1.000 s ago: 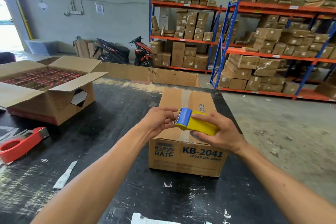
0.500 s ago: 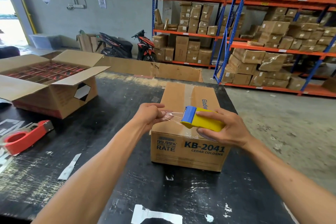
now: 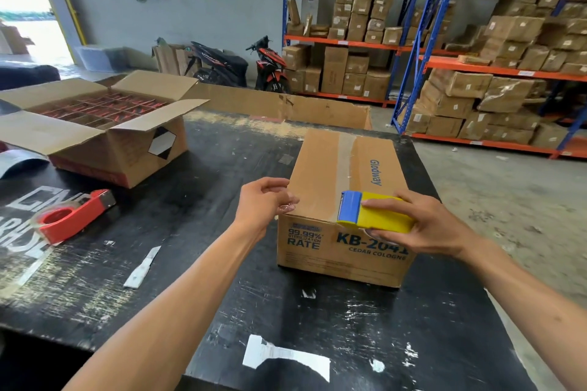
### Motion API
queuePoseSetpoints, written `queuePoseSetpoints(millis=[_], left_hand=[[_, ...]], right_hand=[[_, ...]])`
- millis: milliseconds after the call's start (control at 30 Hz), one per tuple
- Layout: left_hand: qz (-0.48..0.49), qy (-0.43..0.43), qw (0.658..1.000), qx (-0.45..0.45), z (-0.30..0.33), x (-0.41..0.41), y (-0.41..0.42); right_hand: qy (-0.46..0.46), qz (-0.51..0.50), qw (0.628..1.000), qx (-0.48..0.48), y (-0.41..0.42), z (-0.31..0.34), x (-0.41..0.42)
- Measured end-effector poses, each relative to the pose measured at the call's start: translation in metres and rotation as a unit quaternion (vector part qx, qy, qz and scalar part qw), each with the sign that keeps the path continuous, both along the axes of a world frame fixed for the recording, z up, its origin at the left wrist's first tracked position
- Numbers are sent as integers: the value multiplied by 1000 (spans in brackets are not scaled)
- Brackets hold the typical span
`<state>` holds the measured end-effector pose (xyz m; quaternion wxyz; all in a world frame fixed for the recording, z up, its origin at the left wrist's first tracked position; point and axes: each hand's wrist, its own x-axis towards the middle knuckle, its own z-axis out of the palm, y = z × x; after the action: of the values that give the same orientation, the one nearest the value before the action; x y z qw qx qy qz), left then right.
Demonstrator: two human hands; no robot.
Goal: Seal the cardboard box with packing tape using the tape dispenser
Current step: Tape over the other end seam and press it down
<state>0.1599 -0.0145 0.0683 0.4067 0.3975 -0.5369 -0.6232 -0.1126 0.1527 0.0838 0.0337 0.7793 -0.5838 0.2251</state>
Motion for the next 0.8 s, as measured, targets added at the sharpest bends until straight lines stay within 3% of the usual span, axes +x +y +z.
queuePoseSetpoints(millis=[300,800], left_hand=[[124,-56,989,-48,-22,-2,14],[124,-81,987,-55,-41,-6,12]], right_hand=[[52,-1,998,19,-5,2,7],[112,-32,992,43,-3,14,17]])
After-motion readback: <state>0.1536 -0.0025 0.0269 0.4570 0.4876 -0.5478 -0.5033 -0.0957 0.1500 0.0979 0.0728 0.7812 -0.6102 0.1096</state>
